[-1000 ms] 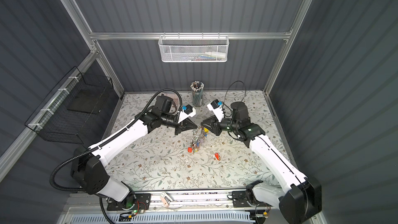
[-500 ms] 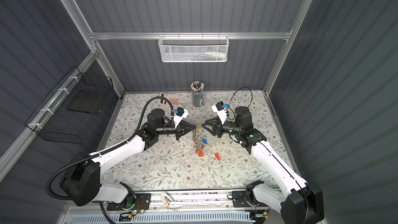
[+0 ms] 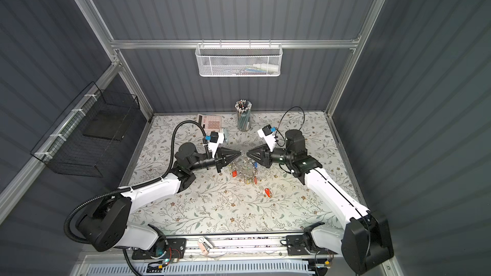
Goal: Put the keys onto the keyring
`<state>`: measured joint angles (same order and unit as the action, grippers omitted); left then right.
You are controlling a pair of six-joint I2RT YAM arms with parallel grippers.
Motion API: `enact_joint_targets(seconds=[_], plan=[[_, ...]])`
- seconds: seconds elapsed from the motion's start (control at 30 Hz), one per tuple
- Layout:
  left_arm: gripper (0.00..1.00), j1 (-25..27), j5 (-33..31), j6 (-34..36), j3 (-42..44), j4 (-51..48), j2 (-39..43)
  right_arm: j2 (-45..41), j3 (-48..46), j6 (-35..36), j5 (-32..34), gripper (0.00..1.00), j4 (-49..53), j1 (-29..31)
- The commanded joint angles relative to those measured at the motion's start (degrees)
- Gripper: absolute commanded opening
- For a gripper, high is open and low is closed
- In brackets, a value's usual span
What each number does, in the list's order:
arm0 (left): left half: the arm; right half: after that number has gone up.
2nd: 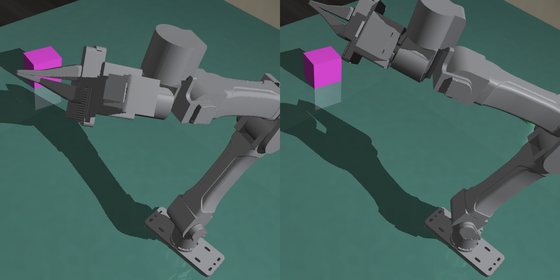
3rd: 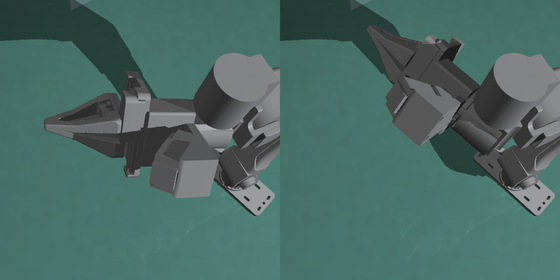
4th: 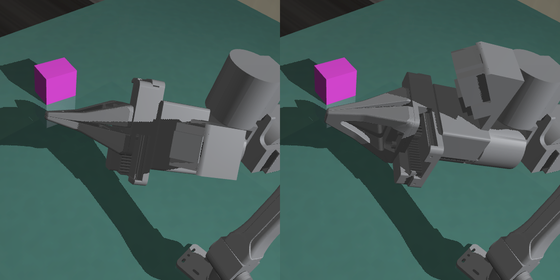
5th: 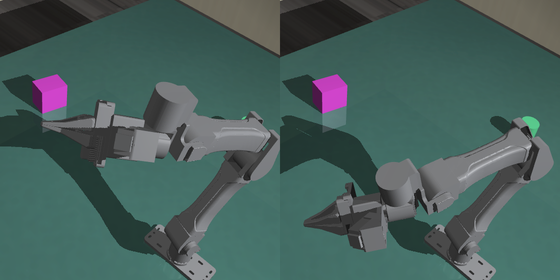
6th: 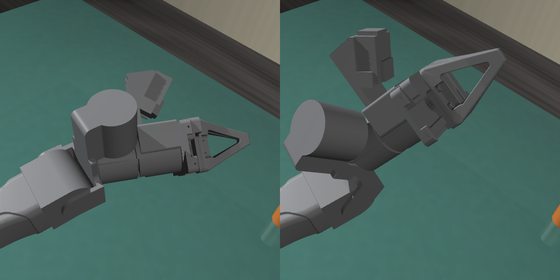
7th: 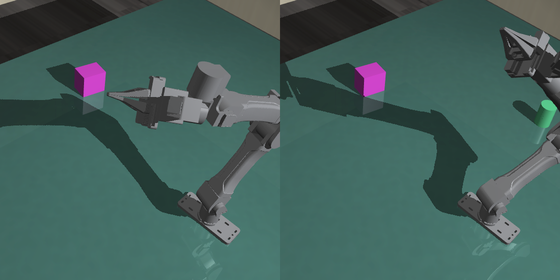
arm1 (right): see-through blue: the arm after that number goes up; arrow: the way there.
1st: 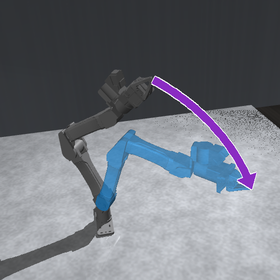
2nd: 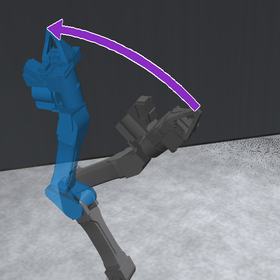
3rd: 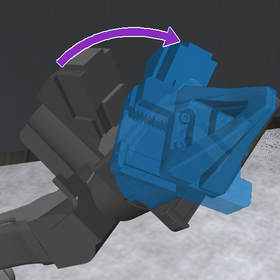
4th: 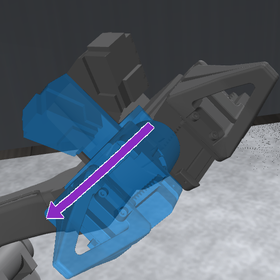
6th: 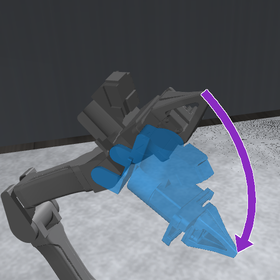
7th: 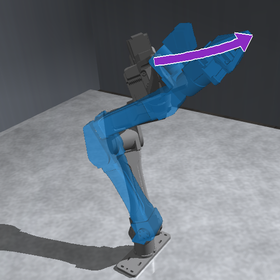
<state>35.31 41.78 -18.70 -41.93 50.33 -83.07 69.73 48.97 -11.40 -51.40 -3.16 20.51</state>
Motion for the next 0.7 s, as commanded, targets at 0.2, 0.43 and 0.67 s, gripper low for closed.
enact_joint_targets(seconds=[0.2, 0.43, 0.67], plan=[[0.0, 0.3, 0.1, -1.1, -0.7, 6.1, 0.0, 1.4, 2.3, -0.1, -2.3, 0.24, -1.7, -0.1], [0.0, 0.3, 1.0, -1.9, -1.4, 6.7, -1.0, 1.5, 1.4, -1.3, -3.9, 0.23, -3.7, 0.2], [0.0, 0.3, 2.3, -3.3, -1.7, 8.2, -2.0, 2.3, 1.6, -1.9, -5.1, 0.23, -4.7, 0.3]])
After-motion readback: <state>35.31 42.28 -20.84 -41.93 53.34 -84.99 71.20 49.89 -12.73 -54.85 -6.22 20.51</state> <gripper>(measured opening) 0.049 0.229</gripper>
